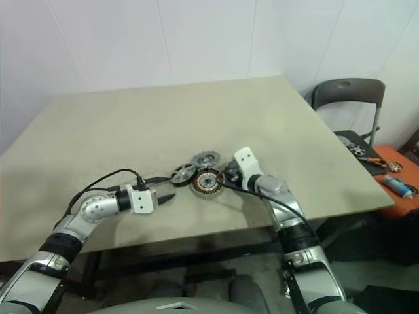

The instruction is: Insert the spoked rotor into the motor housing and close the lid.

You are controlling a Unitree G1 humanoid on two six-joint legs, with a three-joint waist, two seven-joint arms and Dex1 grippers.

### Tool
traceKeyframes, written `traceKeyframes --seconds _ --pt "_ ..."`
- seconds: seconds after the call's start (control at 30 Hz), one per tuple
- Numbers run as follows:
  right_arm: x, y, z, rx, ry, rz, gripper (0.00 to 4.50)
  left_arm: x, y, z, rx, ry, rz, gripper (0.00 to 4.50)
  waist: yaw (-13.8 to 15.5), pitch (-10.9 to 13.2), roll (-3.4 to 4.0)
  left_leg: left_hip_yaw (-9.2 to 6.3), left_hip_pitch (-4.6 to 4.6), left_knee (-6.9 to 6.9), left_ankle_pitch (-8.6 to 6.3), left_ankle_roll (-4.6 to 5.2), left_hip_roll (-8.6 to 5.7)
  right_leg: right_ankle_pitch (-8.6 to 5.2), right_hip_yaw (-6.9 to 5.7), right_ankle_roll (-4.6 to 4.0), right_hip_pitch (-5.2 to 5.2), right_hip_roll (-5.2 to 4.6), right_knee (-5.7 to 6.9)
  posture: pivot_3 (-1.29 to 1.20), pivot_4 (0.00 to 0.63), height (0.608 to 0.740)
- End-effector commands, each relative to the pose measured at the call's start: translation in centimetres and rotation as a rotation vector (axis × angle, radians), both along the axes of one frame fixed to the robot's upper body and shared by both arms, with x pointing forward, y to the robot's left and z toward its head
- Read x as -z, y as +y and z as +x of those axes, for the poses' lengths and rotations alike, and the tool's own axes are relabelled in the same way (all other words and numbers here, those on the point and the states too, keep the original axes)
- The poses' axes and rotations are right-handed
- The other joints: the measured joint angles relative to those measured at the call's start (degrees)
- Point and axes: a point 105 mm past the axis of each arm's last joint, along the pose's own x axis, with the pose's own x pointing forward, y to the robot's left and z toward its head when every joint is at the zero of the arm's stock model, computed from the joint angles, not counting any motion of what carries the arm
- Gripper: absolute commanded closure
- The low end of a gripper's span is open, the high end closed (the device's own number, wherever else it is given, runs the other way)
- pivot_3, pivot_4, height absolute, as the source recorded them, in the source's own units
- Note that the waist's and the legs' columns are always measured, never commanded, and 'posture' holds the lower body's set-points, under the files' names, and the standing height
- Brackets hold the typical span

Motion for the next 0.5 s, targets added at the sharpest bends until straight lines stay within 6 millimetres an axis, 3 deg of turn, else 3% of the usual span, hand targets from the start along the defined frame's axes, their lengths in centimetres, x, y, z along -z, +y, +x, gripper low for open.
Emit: traceKeyframes --seconds 0.03,0.3,0.5 --pt "-1.8 0.4 0.4 -0.015 -0.069 0.006 2.25 0.5 -0.4 1.1 -0.051 0.007 -0.003 1.83 0.2 0.0 0.00 0.00 0.00 0.01 0.01 0.02 -0.01 0.00 0.00 0.00 0.02 0.00 0.00 0.00 0.000 0.740" --pt "-1.5 0.6 0.2 -0.018 -0.062 0.008 2.25 -1.0 -1.7 2.6 -0.071 -0.001 -0.092 1.83 0.8 0.0 0.00 0.00 -0.08 -0.04 0.03 0.04 -0.01 0.01 0.01 0.02 -0.10 0.01 -0.02 0.00 0.000 0.740" --pt "-1.0 0.8 -0.1 -0.021 -0.049 0.005 2.25 -2.1 -2.6 2.2 -0.040 -0.013 -0.097 1.83 0.7 0.0 0.00 0.00 -0.15 -0.19 0.02 0.04 -0.01 0.10 0.00 0.19 -0.22 0.01 -0.07 0.00 0.000 0.740"
